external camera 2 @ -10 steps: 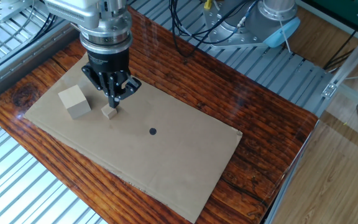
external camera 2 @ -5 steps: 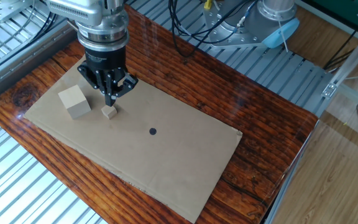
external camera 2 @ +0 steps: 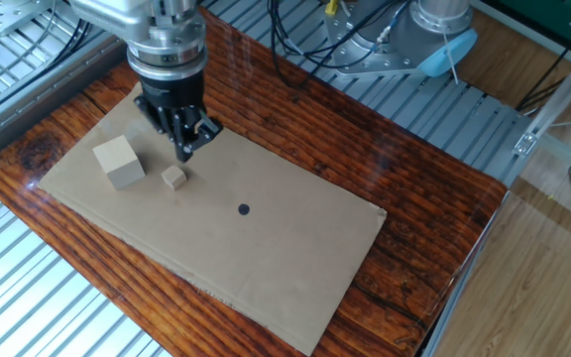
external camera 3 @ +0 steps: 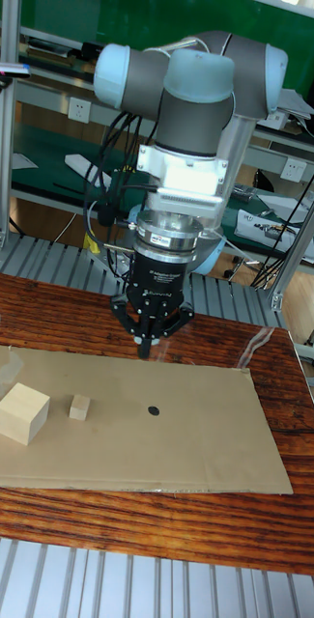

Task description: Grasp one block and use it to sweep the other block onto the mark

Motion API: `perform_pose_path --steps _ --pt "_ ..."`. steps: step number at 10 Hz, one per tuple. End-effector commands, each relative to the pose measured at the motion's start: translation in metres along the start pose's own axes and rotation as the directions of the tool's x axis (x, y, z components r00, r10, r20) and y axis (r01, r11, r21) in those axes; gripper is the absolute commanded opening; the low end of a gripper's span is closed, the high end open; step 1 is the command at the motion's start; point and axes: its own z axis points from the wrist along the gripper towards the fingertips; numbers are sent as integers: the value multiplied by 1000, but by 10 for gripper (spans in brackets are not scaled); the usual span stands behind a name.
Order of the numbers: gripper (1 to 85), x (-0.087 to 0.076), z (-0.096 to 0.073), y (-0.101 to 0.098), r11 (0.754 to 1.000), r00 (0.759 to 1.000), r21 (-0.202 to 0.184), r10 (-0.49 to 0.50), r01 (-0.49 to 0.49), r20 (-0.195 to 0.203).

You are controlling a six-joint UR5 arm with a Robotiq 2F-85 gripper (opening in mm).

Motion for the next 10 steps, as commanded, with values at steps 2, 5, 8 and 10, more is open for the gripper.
perform_pose_path --steps 2,5,8,10 --pt "10 9 -2 -18 964 966 72 258 -257 -14" --pt "10 -5 13 -71 988 997 135 74 -72 -5" --pt "257 -9 11 -75 1000 999 -17 20 -21 -35" --pt "440 -21 17 -102 997 996 22 -77 76 36"
